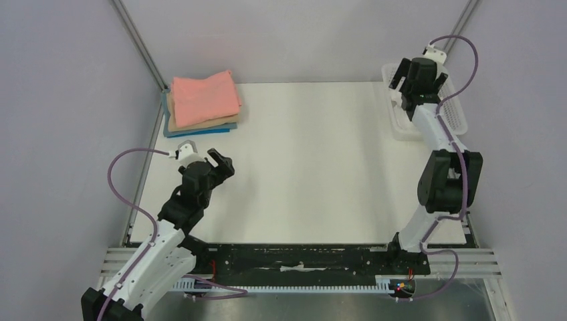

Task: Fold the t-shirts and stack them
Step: Grab crumpled tshirt from the corner of the board with the right arm

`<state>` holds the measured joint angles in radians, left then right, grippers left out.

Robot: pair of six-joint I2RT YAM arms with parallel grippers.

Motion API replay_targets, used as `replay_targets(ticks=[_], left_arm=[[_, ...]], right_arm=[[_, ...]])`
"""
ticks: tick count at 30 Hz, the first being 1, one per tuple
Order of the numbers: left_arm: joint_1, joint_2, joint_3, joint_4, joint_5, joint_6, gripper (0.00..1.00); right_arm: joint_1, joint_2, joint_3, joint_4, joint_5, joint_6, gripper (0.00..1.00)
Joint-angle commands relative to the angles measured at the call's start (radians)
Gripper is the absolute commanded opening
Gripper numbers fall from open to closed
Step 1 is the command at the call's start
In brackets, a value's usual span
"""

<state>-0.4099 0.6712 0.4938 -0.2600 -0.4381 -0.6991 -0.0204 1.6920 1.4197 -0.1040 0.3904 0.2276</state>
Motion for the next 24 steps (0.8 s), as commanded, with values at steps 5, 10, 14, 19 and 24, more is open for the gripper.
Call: replay_targets(ticks=[5,10,14,19,24], left_arm=[[0.001,-0.04,-0.048,0.083,-0.085,-0.045,0.88],[0.003,-0.065,-0.075,0.137,-0.079,-0.051,0.88],[0.002,-0.081,-0.072,0.132,-0.069,-0.048,0.88],[0.002,-0.093,-0.056,0.085,-0.051,-0.05,0.88],[0.002,-0.095,-0.048,0.058,-0.019,-0.068,0.88]], right_arm=[[-0.21,0.45,0.395,-0.105,-0.097,-0.074,0.98],[-0.248,0.631,0.482,-0.121,-0.212,-0.1,0.97],[-0.263,0.655,0.482,-0.085,-0.349,-0.102,0.56],[-0.262,0.561,0.48,-0.056,-0.382,-0.088,0.0],[-0.241,0.347,0.442,-0.032,-0.543,-0.075,0.0]])
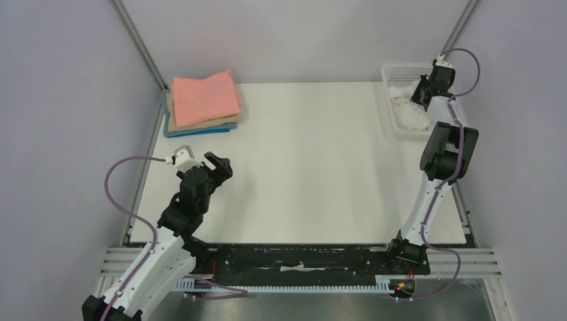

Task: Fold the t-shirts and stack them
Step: Grab crumpled tshirt from the corner of the board with the right arm, then move the tshirt to the center of the board

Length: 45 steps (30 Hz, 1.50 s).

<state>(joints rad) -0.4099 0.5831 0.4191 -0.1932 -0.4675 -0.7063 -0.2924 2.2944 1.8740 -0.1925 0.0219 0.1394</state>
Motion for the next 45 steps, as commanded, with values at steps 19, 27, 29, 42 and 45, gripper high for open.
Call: replay_targets(ticks=[19,27,29,42,45], left_arm=[[0.0,-0.131,0.012,-0.168,0.146,-0.118,0.88],[0.001,-0.165,0.013,-0.2,0.221,-0.106,0.88],[0.001,-0.134,0.026,-0.202,0.274,-0.085,0.88],[-0.044,0.396,0.041,0.144,0.669,-0.041,0.88],[-0.098,0.521,0.068,0.204,0.685,0.003,0.88]], right_arm=[[0.546,-1.023,-0.554,0.297,-0.346,0.11,0.0],[0.727,-1.039,-0.999,0.455,-0.421,0.179,0.54],[0.734,-1.002,-1.079,0.505,-0.463,0.18,0.93],[0.73,-1.372,-1.455,0.48,0.123,0.134,0.98],[0.725,-1.44,-1.525,0.453,0.236,0.149,0.98]])
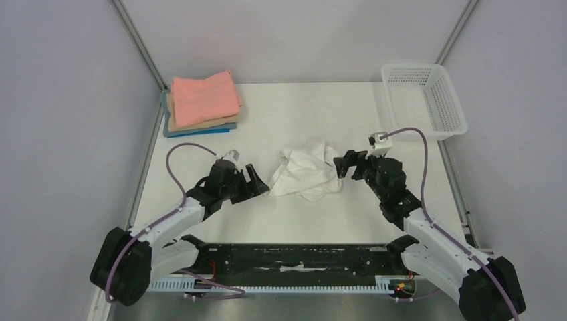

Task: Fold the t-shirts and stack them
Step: Move the tshirt to the center of the board, then flatten out the tshirt

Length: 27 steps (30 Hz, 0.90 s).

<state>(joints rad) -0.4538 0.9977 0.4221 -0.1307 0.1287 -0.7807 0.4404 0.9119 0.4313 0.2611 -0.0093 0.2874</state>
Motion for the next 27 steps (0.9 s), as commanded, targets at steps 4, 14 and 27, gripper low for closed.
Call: replay_targets(ticks=[4,14,27], left_arm=[[-0.109,0.259,0.118,0.178,0.103,0.12,0.88],[-0.184,0.503,0.224,0.074,-0.12,0.147,0.76],[-0.243,0.571,0.295,-0.012,-0.396,0.084,0.02]], right_arm=[[-0.018,-0.085,-0.129,-0.02,0.32,0.041,0.98],[-0.035,-0.036,-0.165,0.032,0.14,0.084,0.98],[-0.102,0.066,-0.178,0.098,0.052,0.16,0.98]])
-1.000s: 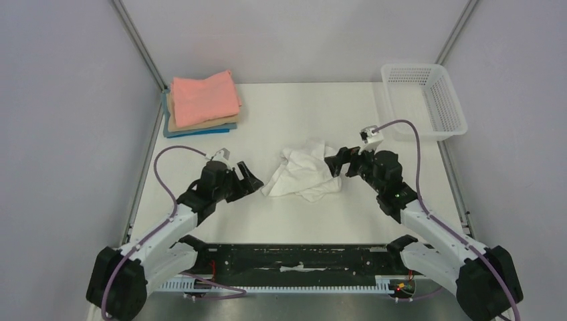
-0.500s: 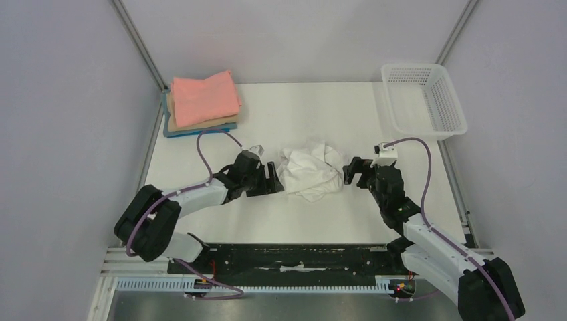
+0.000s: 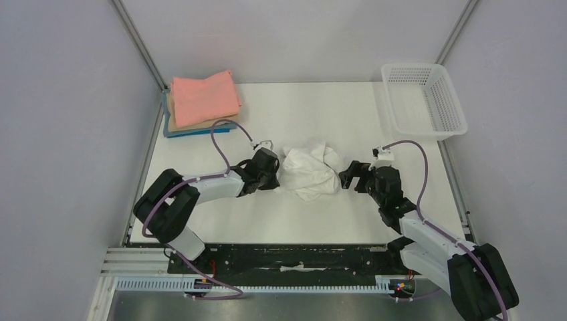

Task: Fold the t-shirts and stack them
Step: Flatten out the tshirt

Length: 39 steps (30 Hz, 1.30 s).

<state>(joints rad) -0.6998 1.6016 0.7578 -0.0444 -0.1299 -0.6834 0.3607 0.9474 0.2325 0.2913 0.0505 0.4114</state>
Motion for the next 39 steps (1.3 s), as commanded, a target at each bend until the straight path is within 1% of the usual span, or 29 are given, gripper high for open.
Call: replay_targets(ticks=[1,3,6,7,9,11,15,16,17,19,20,21,22,26,32,33,35,39], left_arm=[[0.003,-0.055,-0.053,-0.097,-0.135,-0.015,0.02],[0.003,-0.091,-0.073,-0.091,-0.119,-0.015,0.02],[0.003,-0.123,-0.092,-0.078,-0.079,-0.009,0.02],[0.003,-0.13,-0.096,-0.074,-0.07,-0.009,0.02],[0.003,-0.139,-0.102,-0.066,-0.057,-0.008,0.02],[0.003,-0.146,-0.103,-0.064,-0.05,-0.006,0.02],[0.003,-0.153,-0.102,-0.065,-0.042,-0.006,0.02],[0.003,-0.155,-0.101,-0.067,-0.042,-0.005,0.02],[0.003,-0.157,-0.101,-0.068,-0.044,-0.002,0.02],[0.003,-0.168,-0.092,-0.084,-0.059,0.002,0.02],[0.003,-0.178,-0.081,-0.1,-0.072,0.006,0.02],[0.003,-0.194,-0.066,-0.123,-0.093,0.008,0.02],[0.003,-0.212,-0.052,-0.148,-0.118,0.01,0.02],[0.003,-0.342,0.002,-0.249,-0.226,0.011,0.02],[0.004,-0.601,0.07,-0.378,-0.394,0.032,0.02],[0.005,-0.651,0.085,-0.398,-0.429,0.033,0.02],[0.005,-0.742,0.12,-0.416,-0.455,0.061,0.02],[0.005,-0.892,0.242,-0.449,-0.471,0.11,0.02]], right_arm=[[-0.028,0.052,0.028,0.074,-0.003,0.043,0.98],[-0.035,0.11,0.053,0.091,0.003,0.055,0.98],[-0.039,0.222,0.11,0.116,-0.031,0.061,0.9],[-0.04,0.257,0.13,0.13,-0.06,0.058,0.88],[-0.04,0.336,0.153,0.19,-0.166,0.042,0.8],[-0.039,0.398,0.159,0.28,-0.261,0.047,0.75],[-0.039,0.514,0.186,0.346,-0.33,0.058,0.72],[-0.039,0.544,0.195,0.356,-0.333,0.058,0.69],[-0.039,0.566,0.206,0.361,-0.339,0.061,0.62],[-0.039,0.599,0.226,0.361,-0.351,0.059,0.34],[-0.039,0.597,0.231,0.363,-0.346,0.06,0.17],[-0.039,0.585,0.235,0.362,-0.338,0.061,0.08],[-0.039,0.565,0.24,0.351,-0.325,0.055,0.01],[-0.039,0.409,0.28,0.218,-0.231,-0.001,0.0],[-0.039,0.096,0.352,0.021,0.023,-0.084,0.0],[-0.039,0.057,0.38,-0.021,0.044,-0.095,0.0],[-0.039,-0.017,0.445,-0.077,0.055,-0.124,0.0],[-0.039,-0.136,0.578,-0.153,0.063,-0.153,0.0]])
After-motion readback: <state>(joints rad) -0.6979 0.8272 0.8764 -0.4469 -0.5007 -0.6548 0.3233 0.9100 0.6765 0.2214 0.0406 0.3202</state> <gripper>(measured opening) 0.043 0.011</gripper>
